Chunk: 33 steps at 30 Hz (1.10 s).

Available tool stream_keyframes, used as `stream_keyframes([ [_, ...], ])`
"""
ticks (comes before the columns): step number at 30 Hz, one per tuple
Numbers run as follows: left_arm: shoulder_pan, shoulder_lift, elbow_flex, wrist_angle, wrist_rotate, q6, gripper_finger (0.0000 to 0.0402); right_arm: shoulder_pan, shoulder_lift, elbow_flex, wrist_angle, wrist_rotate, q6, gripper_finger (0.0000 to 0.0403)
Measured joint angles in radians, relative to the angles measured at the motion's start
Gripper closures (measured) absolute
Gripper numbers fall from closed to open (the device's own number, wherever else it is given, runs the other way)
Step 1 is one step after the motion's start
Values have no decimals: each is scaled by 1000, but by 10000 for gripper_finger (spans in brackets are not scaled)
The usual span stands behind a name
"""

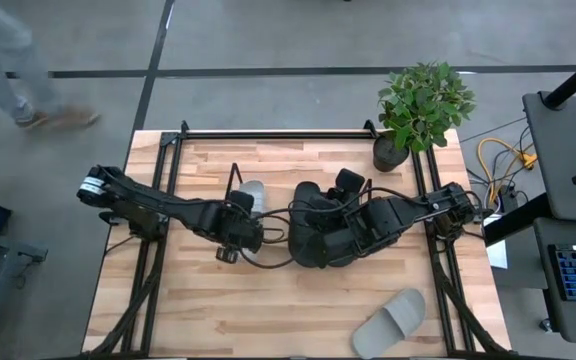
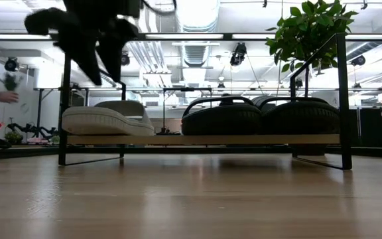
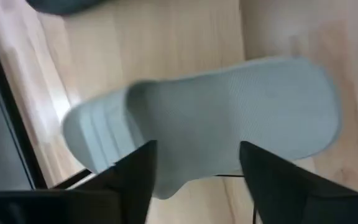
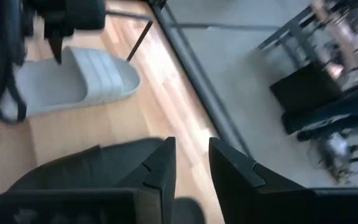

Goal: Pick and place slides into the shelf
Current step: Put the left gray slides on the shelf

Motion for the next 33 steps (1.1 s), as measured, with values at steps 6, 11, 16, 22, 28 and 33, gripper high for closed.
stream_keyframes([
  [6,-6,-132,-6,21,34,45,330,2,0,-18,-16,-30,49,328],
  [11,-18,-302,-20,124,87,46,390,9,-2,-71,-17,-20,50,335],
  [16,-61,-492,-58,287,126,44,387,37,-8,-159,31,14,58,335],
  [22,-133,-715,-212,621,127,53,387,49,-45,-340,289,3,5,344],
  [28,-158,-896,-469,1022,127,72,387,47,-82,-534,823,-253,-306,369],
  [33,-159,-993,-620,1075,129,71,387,21,-101,-611,1045,-334,-439,393],
])
